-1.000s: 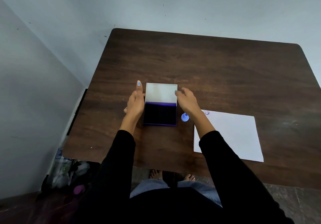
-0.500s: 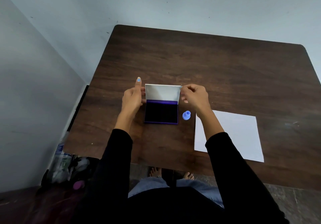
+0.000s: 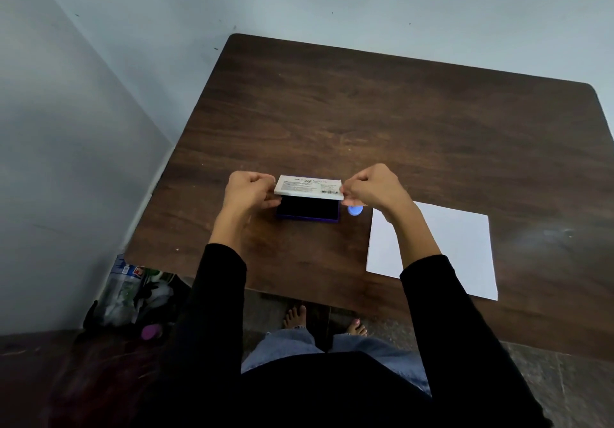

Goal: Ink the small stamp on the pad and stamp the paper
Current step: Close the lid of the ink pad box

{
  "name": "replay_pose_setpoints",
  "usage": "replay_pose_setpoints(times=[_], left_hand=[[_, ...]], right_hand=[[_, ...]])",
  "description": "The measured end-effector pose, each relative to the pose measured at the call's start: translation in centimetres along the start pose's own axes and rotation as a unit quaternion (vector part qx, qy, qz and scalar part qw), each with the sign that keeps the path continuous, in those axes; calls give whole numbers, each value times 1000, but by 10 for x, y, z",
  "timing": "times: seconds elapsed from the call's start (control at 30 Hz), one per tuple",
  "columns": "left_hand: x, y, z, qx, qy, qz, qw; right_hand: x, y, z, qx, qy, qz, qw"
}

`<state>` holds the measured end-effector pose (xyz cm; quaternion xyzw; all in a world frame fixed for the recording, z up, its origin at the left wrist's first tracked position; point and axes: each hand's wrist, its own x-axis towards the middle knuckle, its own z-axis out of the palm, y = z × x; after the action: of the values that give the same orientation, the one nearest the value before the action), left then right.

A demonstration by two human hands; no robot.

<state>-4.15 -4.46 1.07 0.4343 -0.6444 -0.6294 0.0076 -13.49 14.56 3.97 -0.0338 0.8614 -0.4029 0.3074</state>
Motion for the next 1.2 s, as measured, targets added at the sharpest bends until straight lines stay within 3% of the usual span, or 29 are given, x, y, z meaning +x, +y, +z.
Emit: replay_pose_setpoints(times=[0.13,0.33,0.7,1.0,1.2], left_hand=[[1,-13,-1,63,12,5,998],[-3,-23,2,135,33,29,990],[-3,-26,9,138,33,28,989],[-3,-25,7,142,42,21,989],[-5,-23,10,142,36,30,989]], right_hand=[[-9,0,9,-39,-11,19,999],[-16,-1,22,-149,16,-24,988],[-21,2,43,-221,-18,-24,975],[-23,1,42,-217,-24,-20,976],[-19,-4,1,-146,145,-63,977]])
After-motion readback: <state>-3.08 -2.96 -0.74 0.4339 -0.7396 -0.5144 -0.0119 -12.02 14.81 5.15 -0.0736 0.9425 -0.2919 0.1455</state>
